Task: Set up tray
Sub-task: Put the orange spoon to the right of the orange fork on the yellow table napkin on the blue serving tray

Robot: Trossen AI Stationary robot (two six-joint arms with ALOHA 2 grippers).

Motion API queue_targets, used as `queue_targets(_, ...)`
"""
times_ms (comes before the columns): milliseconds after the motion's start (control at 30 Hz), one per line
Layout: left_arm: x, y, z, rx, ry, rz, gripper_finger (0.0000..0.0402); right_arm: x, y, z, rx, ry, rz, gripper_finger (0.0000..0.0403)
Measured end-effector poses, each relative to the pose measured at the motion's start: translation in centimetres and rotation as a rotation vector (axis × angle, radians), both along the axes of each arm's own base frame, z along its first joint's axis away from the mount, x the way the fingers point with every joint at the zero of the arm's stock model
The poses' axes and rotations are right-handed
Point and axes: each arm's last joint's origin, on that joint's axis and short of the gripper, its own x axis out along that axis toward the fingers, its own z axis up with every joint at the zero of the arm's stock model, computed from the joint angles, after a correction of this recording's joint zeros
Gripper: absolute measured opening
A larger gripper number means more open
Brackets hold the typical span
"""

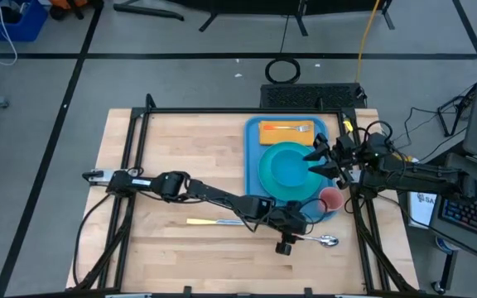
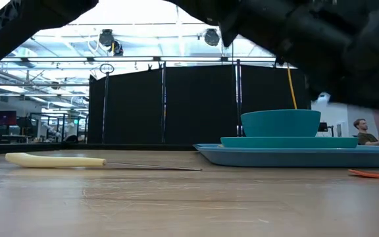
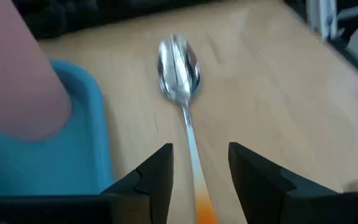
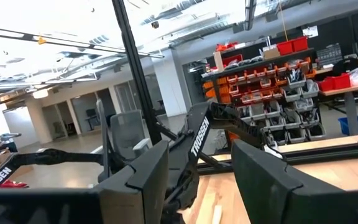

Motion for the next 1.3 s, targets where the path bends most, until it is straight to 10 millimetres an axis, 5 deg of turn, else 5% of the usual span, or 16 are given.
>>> queue_targets(800, 0.7, 0.1, -1.9, 0.027, -0.048, -0.024, 0.0159, 0.3, -0.1, -0.6, 0.025, 0.067, 0.000, 0.0164)
queue_targets(1033, 1.1, 0.4, -4.8, 0.006, -0.040, -0.015, 0.0159, 0.3, -0.1, -1.0, 0.029, 0.079, 0.000, 0.0164)
queue_targets(1300, 1.2, 0.6, -5.3, 0.018, -0.039, -0.012, 0.0159, 0.2, -0.1, -1.3, 0.033, 0.070, 0.000, 0.0164)
